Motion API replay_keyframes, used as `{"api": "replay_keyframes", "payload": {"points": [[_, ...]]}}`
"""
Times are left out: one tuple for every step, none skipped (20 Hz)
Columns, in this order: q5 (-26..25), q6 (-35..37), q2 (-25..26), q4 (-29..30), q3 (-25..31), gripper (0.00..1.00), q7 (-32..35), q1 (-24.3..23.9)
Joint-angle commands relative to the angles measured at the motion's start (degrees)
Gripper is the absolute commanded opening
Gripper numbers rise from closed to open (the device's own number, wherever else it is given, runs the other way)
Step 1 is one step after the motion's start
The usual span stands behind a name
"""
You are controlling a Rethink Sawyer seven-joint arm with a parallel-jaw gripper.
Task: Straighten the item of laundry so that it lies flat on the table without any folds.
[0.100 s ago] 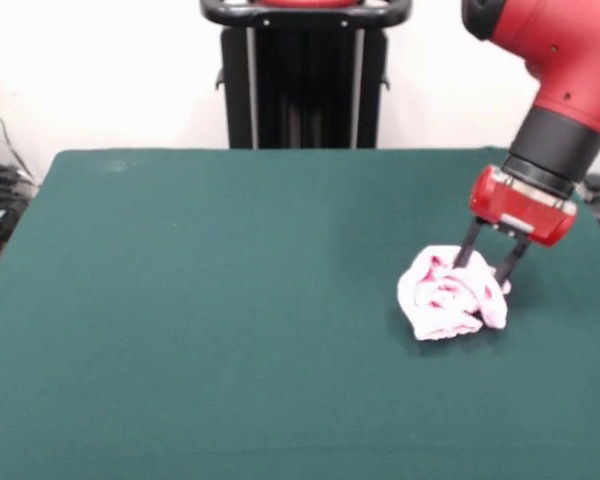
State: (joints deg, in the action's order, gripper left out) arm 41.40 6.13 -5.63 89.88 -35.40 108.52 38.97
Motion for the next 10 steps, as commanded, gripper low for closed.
{"api": "replay_keyframes", "payload": {"points": [[4.71,2.51,3.90,-0.66,7.17,0.00,18.37,1.29],[4.30,1.96,1.97,0.48,8.48,0.00,17.72,0.46],[3.68,1.02,-0.45,2.25,10.32,0.00,17.07,-0.64],[3.05,0.77,-2.07,3.39,11.27,0.00,16.45,-1.32],[1.91,0.81,-4.78,5.10,12.39,0.00,15.28,-2.38],[1.08,1.57,-7.12,6.48,13.00,0.00,14.26,-3.18],[0.50,2.03,-8.93,7.71,13.46,0.00,13.45,-3.81],[-0.72,2.93,-12.35,10.02,14.58,0.00,11.49,-5.27],[-1.36,3.58,-14.41,11.40,15.07,0.00,10.33,-6.14],[-2.31,4.52,-17.23,13.24,15.89,0.00,8.51,-7.55]]}}
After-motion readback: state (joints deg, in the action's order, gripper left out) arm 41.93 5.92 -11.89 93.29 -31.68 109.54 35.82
